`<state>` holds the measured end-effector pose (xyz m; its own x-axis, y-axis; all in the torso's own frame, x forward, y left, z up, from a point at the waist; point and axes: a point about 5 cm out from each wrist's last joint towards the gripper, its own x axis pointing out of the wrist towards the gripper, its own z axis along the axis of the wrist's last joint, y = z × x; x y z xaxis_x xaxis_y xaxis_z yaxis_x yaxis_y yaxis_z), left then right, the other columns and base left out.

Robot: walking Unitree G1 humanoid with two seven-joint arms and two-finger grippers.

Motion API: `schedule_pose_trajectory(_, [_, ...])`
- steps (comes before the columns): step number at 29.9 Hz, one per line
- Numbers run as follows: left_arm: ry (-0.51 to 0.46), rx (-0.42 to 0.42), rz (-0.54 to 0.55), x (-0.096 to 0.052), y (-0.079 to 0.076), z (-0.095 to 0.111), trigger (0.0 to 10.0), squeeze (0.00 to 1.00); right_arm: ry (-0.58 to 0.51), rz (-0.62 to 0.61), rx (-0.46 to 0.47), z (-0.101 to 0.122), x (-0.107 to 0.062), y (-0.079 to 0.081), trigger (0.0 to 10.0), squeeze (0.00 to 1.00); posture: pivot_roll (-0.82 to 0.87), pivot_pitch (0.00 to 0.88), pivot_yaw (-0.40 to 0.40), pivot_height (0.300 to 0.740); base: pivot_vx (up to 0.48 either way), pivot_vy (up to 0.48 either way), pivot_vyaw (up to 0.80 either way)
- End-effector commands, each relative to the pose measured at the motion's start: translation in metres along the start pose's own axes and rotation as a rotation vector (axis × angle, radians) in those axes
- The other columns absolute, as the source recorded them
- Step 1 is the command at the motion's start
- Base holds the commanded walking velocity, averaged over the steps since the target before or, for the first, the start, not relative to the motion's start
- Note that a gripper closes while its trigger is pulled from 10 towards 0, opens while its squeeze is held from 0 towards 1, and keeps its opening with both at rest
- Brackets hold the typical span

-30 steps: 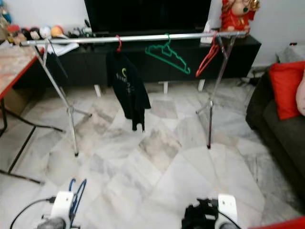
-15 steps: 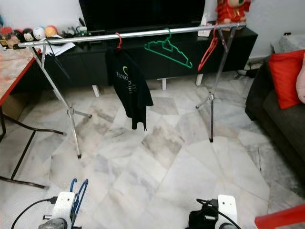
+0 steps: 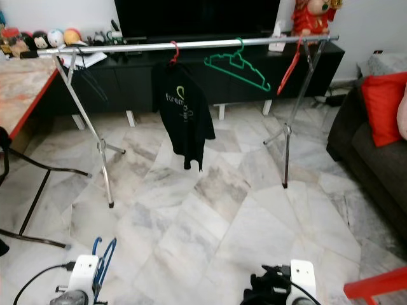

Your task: Hang hanger

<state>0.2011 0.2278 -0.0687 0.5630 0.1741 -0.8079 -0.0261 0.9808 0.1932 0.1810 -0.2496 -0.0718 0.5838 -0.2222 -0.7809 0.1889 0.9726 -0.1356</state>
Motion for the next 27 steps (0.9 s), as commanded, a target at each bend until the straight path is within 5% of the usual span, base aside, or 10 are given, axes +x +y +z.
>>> schedule_pose_trajectory(1, [0.007,-0.001,-0.001,0.0001,-0.0004,-0.0002,10.0,0.0,-0.001,-0.009,-0.002,-0.0001,-0.0003,-0.0039,10.0,0.0,-0.08,0.023,0.011,0.74,0.0,0.27,0.0])
schedule_pose_trajectory(20, [0.004,0.004,-0.001,0.0001,0.0005,0.0001,10.0,0.0,-0.001,-0.006,-0.003,-0.0003,-0.0003,-0.003,10.0,0.0,-0.08,0.025,0.012,0.74,0.0,0.263,0.0])
schedule_pose_trajectory(27, [0.0,0.016,0.0,0.0001,0.001,0.0006,10.0,0.0,-0.001,-0.005,-0.005,-0.0003,-0.0003,-0.0028,10.0,0.0,-0.08,0.025,0.012,0.74,0.0,0.0,0.0])
